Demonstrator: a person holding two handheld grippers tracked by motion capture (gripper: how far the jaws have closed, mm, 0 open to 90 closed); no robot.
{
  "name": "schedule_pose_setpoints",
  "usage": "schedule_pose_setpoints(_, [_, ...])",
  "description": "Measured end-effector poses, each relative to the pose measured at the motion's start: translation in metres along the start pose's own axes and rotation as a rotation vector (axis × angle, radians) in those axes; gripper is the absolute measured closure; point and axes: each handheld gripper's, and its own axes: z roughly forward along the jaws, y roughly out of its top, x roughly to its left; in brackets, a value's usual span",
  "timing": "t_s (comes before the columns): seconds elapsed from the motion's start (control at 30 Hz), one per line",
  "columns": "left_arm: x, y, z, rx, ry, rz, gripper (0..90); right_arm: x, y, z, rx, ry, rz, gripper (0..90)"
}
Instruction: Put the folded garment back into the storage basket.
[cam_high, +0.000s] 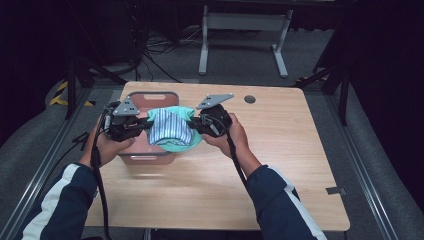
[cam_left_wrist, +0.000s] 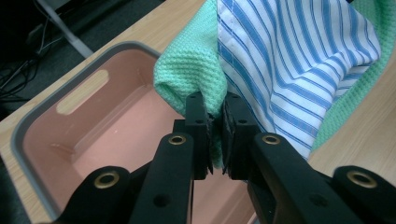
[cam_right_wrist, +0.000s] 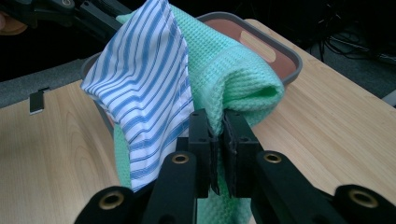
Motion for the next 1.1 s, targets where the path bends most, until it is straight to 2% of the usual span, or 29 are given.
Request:
schedule_pose_setpoints(0.2, [0.009,-0.009,-0.005,0.012,0.03,-0.005,82.4,0.004,0.006,0.015,0.001,0.018,-0.007,83.0])
schedule_pose_setpoints(0.6, [0.027,-0.024,-0.011,0.041,0.071,-0.041,82.5,0.014,0.021,0.044,0.001,0.04,-0.025,83.0])
schedule_pose_setpoints(1.1, [0.045,-0.041,-0.013,0.068,0.12,-0.076,82.4,0.023,0.03,0.077,0.02,0.065,-0.031,82.9])
